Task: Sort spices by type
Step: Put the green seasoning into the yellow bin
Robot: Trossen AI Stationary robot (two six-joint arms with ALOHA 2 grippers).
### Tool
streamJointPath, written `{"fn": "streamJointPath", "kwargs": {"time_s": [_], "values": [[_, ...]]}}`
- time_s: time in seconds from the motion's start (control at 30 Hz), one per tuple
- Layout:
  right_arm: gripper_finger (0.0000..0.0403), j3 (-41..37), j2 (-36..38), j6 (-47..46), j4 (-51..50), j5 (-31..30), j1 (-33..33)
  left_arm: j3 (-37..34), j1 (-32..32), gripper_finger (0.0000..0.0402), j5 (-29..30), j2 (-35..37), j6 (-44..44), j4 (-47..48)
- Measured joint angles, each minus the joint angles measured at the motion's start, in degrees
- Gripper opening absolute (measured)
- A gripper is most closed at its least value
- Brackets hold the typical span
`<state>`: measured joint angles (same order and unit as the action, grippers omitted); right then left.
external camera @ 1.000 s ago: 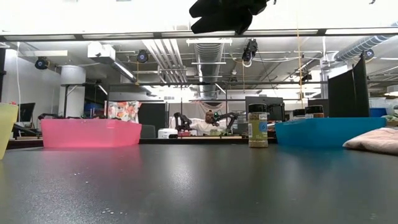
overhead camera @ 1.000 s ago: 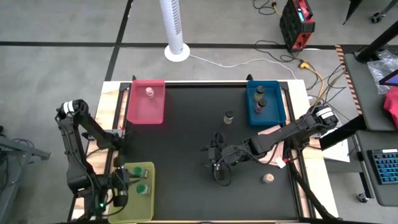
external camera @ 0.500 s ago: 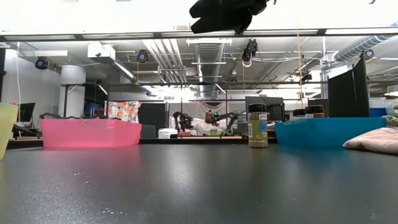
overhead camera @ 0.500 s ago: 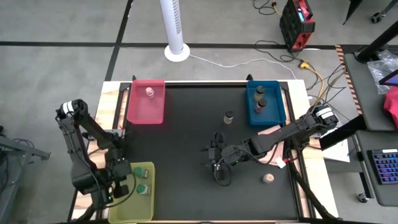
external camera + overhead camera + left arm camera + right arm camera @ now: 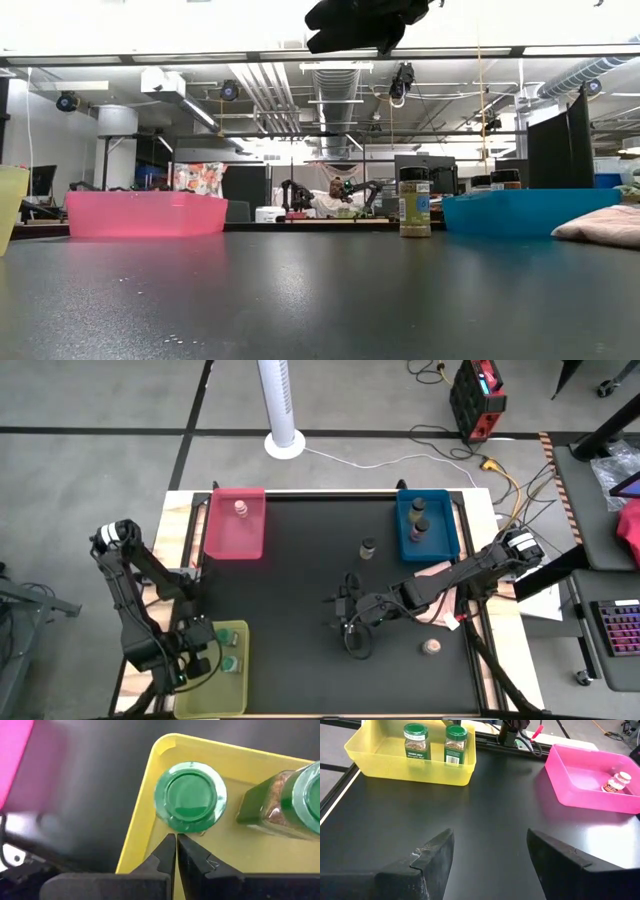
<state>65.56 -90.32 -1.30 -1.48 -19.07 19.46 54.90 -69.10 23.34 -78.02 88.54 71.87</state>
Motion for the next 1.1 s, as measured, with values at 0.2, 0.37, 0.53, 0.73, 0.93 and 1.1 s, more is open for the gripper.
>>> {"fn": "streamJointPath", "kwargs": {"time_s": [0.2, 0.37, 0.53, 0.73, 0.93, 1.1], "values": [[0.0236, 0.0, 0.0, 0.1, -0.1, 0.0, 0.0, -3.0, 0.6, 0.0000, 1.5, 0.0, -0.8, -3.7], [0.0246, 0.0, 0.0, 0.0, -0.2, 0.0, 0.0, -3.1, 0.9, 0.0000, 1.6, 0.0, -1.0, -4.5], [0.0254, 0.0, 0.0, -0.1, -0.2, 0.0, 0.0, -3.1, 1.0, 0.0000, 1.8, 0.0, -1.3, -6.7], [0.0250, 0.0, 0.0, -0.1, -0.2, 0.0, 0.0, -3.1, 1.0, 0.0000, 3.0, 0.0, -2.1, -8.0], [0.0238, 0.0, 0.0, -0.4, -0.5, 0.0, 0.0, -3.1, 1.0, 0.0000, 2.9, 0.0, -2.5, -6.4], [0.0237, 0.0, 0.0, -1.1, -1.3, 0.0, 0.0, -2.1, 1.0, 0.0000, 2.0, 0.0, -1.7, -1.1]]}}
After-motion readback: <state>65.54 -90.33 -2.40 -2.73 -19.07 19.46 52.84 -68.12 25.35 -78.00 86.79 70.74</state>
